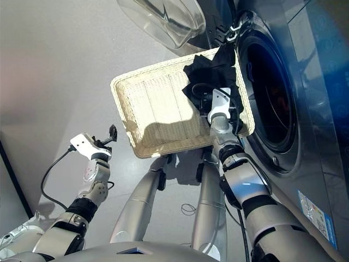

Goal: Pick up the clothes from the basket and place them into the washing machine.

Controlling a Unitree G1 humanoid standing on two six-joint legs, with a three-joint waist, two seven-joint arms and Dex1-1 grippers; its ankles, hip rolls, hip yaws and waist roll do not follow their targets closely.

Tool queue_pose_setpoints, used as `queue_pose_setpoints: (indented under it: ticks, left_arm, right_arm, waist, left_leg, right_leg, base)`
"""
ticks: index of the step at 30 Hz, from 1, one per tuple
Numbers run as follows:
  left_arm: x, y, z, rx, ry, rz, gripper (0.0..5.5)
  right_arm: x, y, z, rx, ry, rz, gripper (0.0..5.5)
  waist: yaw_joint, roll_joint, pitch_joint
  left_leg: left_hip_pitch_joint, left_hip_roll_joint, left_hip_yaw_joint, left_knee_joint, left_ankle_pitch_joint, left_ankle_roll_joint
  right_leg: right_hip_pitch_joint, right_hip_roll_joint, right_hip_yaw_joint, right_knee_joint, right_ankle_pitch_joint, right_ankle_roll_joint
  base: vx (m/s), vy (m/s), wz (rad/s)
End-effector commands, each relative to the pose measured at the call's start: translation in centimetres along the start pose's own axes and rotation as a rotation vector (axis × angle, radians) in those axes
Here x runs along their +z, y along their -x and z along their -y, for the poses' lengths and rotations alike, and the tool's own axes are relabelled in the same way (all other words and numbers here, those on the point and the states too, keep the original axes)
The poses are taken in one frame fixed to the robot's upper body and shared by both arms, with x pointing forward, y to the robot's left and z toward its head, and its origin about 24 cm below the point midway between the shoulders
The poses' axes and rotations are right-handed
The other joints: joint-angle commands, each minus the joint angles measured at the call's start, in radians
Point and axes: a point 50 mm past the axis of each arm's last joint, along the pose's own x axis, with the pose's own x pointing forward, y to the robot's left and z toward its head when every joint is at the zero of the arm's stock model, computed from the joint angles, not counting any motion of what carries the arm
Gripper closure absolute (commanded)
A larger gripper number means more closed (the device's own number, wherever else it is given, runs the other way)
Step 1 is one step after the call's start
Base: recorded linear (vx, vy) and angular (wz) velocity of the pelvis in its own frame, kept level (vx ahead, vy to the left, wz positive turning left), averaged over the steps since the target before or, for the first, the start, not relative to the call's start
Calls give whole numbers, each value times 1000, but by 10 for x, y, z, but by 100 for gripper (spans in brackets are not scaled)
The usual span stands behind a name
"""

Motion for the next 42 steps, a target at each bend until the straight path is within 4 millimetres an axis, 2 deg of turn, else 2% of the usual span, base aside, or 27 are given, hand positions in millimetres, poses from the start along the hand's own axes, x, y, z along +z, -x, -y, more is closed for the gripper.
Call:
queue_pose_setpoints:
  ticks: [1, 3, 4, 5, 6, 9, 10, 11, 12, 16, 21, 22, 24, 29, 30, 33, 35, 36, 37, 39, 40, 41, 42]
  left_arm:
    - [20, -10, 1, -10, -24, 83, 0]
    - [21, -9, 0, -10, -25, 84, 0]
    - [21, -9, 1, -14, -26, 83, 0]
    - [22, -9, 2, -19, -27, 85, 0]
    - [22, -9, 3, -25, -28, 85, 0]
    - [24, -9, 4, -32, -45, 80, 0]
    - [23, -9, 4, -31, -46, 78, 0]
    - [24, -8, 4, -34, -41, 80, 0]
    - [24, -8, 4, -38, -41, 82, 0]
    - [28, -9, 5, -46, -51, 96, 0]
    - [34, -11, 3, -35, -45, 119, 0]
    - [35, -11, 3, -27, -43, 127, 0]
    - [38, -12, 0, -4, -43, 145, 0]
    - [41, -12, -2, 45, -70, 182, 0]
    - [41, -12, -2, 45, -70, 181, 0]
    - [39, -11, -6, 80, -73, 185, 0]
    - [39, -9, -6, 86, -75, 192, 0]
    - [38, -9, -6, 84, -80, 191, 0]
    - [38, -8, -6, 83, -80, 191, 0]
    - [39, -5, -4, 58, -91, 207, 0]
    - [39, -5, -4, 58, -91, 206, 0]
    - [39, -5, -4, 43, -99, 208, 0]
    - [38, -4, -4, 40, -98, 207, 0]
  right_arm:
    - [26, -8, 3, -27, -20, 68, 0]
    - [37, -11, 9, -41, -7, 82, 0]
    - [42, -14, 15, -63, 7, 81, 0]
    - [49, -16, 17, -70, 7, 92, 0]
    - [53, -17, 18, -71, 5, 98, 0]
    - [65, -19, 25, -82, 0, 113, 0]
    - [67, -20, 26, -82, -6, 117, 56]
    - [72, -21, 27, -85, -13, 130, 345]
    - [74, -21, 27, -84, -17, 135, 537]
    - [86, -21, 18, -50, -74, 181, 550]
    - [97, -20, 14, -62, -28, 239, 550]
    - [102, -19, 12, -79, -19, 263, 550]
    - [110, -16, 9, -117, 73, 330, 550]
    - [109, -8, 25, -267, 377, 466, 550]
    - [109, -8, 25, -267, 378, 466, 550]
    - [113, -6, 50, -436, 548, 516, 550]
    - [118, -3, 64, -539, 544, 530, 550]
    - [114, -3, 72, -591, 561, 513, 550]
    - [114, -3, 72, -591, 561, 513, 550]
    - [122, 3, 92, -733, 627, 581, 550]
    - [122, 3, 92, -733, 628, 580, 550]
    - [133, 7, 114, -836, 667, 604, 550]
    - [139, 10, 122, -898, 682, 618, 550]
  waist:
    - [47, 20, 26]
    - [51, 26, 36]
    - [55, 30, 39]
    - [54, 30, 48]
    - [56, 33, 52]
    - [51, 34, 68]
    - [50, 37, 72]
    - [50, 38, 76]
    - [49, 38, 78]
    - [42, 30, 78]
    - [36, 15, 65]
    - [29, 9, 66]
    - [19, 3, 64]
    - [-4, 4, 53]
    - [-4, 5, 54]
    - [-9, 11, 43]
    - [-10, 16, 37]
    - [-7, 20, 35]
    - [-7, 20, 35]
    - [-4, 33, 32]
    - [-3, 33, 30]
    - [-1, 43, 30]
    - [1, 48, 29]
  left_leg:
    - [-34, 28, -6, 44, -53, -7]
    - [-74, 22, -7, 82, -59, -4]
    - [-78, 23, -11, 106, -93, -5]
    - [-113, 18, -7, 128, -69, -1]
    - [-113, 20, -9, 156, -106, -2]
    - [-158, 14, -6, 230, -121, 1]
    - [-169, 13, -6, 252, -124, 0]
    - [-174, 12, -8, 259, -125, 0]
    - [-175, 13, -7, 262, -127, 0]
    - [-156, 17, 0, 245, -121, -5]
    - [-78, 23, 4, 174, -107, -14]
    - [-71, 23, 10, 150, -75, -13]
    - [-33, 26, 12, 109, -66, -18]
    - [48, 29, 12, 22, -44, -27]
    - [50, 29, 12, 21, -44, -27]
    - [76, 24, 14, -4, -38, -27]
    - [83, 21, 17, -10, -40, -25]
    - [84, 19, 18, -12, -40, -25]
    - [84, 19, 18, -12, -40, -25]
    - [76, 14, 23, -7, -44, -20]
    - [75, 14, 23, -7, -44, -20]
    - [60, 9, 23, 12, -54, -13]
    - [49, 7, 24, 26, -60, -10]
  right_leg:
    - [-33, -11, 5, -68, 99, 95]
    - [-70, -11, 7, -32, 92, 94]
    - [-81, -7, 12, 5, 58, 101]
    - [-104, -11, 12, 10, 86, 92]
    - [-111, -8, 17, 48, 49, 100]
    - [-147, -7, 25, 102, 44, 96]
    - [-157, -7, 28, 123, 42, 96]
    - [-160, -7, 30, 128, 43, 96]
    - [-156, -9, 30, 127, 43, 96]
    - [-133, -9, 27, 96, 61, 96]
    - [-52, -9, 12, 13, 79, 95]
    - [-41, -13, 10, -26, 116, 88]
    - [-4, -11, 8, -67, 125, 90]
    - [69, -11, 6, -148, 140, 99]
    - [71, -11, 6, -149, 141, 99]
    - [90, -10, 8, -173, 148, 103]
    - [93, -8, 15, -178, 151, 106]
    - [92, -9, 17, -178, 151, 106]
    - [92, -9, 17, -178, 151, 106]
    - [78, -10, 27, -168, 149, 110]
    - [77, -10, 28, -167, 148, 110]
    - [55, -11, 38, -146, 141, 109]
    - [41, -12, 44, -134, 137, 108]
  base:
    - [0, 0, 0]
    - [32, 2, 19]
    - [0, 0, 0]
    - [68, -12, 103]
    - [0, 0, 0]
    - [22, -4, 56]
    - [0, 0, 0]
    - [0, 0, 0]
    - [0, 0, 0]
    - [0, 0, 0]
    - [-22, 2, -30]
    - [-114, 8, -166]
    - [-58, 5, -75]
    - [0, 0, 0]
    - [0, 0, 0]
    - [0, 0, 0]
    - [0, 0, 0]
    - [0, 0, 0]
    - [0, 0, 0]
    - [0, 0, 0]
    - [2, 65, -50]
    - [2, 58, -34]
    - [3, 73, -25]
